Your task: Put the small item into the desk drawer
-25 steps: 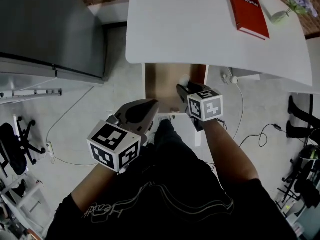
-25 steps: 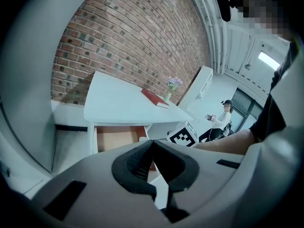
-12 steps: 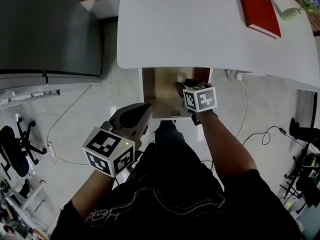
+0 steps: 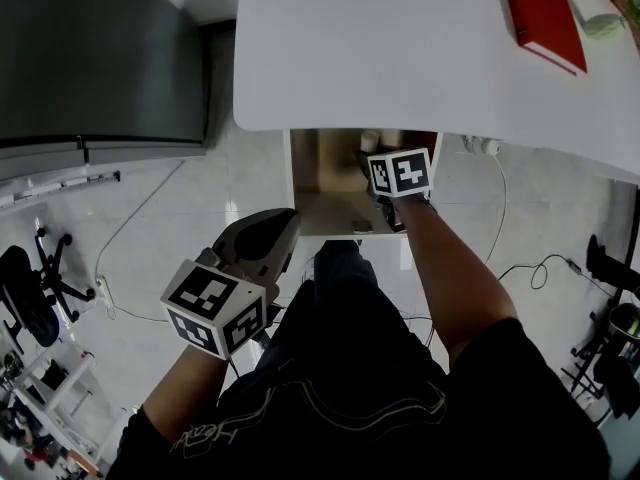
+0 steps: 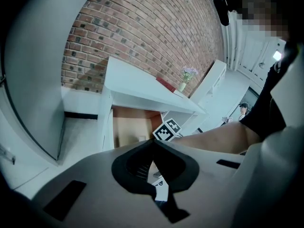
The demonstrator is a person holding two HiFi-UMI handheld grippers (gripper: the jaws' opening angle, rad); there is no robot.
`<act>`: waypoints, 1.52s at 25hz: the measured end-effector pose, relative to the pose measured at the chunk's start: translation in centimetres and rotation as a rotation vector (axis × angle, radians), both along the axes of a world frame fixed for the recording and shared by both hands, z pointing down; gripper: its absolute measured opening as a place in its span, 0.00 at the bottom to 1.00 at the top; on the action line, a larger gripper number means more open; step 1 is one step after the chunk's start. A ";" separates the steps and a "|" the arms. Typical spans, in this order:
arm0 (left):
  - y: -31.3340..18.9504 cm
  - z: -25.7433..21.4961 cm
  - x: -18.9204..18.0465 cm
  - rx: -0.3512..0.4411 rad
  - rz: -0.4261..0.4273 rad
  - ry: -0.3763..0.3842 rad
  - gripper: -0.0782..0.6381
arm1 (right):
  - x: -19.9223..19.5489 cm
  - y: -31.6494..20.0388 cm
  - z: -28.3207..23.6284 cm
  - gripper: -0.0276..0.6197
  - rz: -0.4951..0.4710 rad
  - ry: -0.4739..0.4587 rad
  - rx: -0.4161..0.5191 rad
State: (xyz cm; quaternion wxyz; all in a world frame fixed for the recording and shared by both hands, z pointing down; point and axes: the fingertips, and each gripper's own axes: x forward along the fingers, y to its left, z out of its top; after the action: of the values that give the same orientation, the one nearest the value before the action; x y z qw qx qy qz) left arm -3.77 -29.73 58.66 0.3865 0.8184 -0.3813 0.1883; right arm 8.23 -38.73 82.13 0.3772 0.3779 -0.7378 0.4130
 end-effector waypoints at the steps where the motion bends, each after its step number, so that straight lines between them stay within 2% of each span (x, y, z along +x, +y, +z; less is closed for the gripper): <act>1: 0.0 0.2 -0.1 -0.004 -0.003 0.001 0.14 | 0.0 0.0 0.4 0.26 0.001 0.008 -0.006; 9: 0.2 1.1 -0.9 -0.010 -0.027 0.001 0.14 | 0.5 -0.5 1.8 0.27 0.042 0.069 -0.003; 13: 0.0 1.1 -1.0 -0.006 -0.031 0.000 0.14 | 0.2 -0.6 1.9 0.28 0.038 0.054 0.002; 19: 0.3 0.5 -1.2 -0.001 -0.035 0.001 0.14 | 0.1 -0.4 1.1 0.36 0.051 0.017 -0.006; 23: 0.9 -0.6 -1.1 0.004 -0.029 0.001 0.14 | 0.4 -0.3 -0.5 0.37 0.057 0.009 0.005; 30: 1.8 -4.2 -0.3 0.012 0.017 0.014 0.14 | 1.1 1.7 -7.5 0.39 0.061 -0.032 0.061; 35: 3.8 -8.8 0.0 0.042 0.085 0.012 0.14 | 1.4 4.1 -16.6 0.38 0.092 -0.111 0.155; 38: 4.8 -11.5 0.4 0.068 0.128 0.008 0.14 | 1.2 5.4 -23.4 0.38 0.100 -0.206 0.239</act>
State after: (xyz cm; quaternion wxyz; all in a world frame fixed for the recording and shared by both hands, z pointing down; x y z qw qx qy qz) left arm -3.41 -24.89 47.14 0.3474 0.8545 -0.3328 0.1962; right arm 9.42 -33.36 58.76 0.2311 0.4119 -0.7967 0.3770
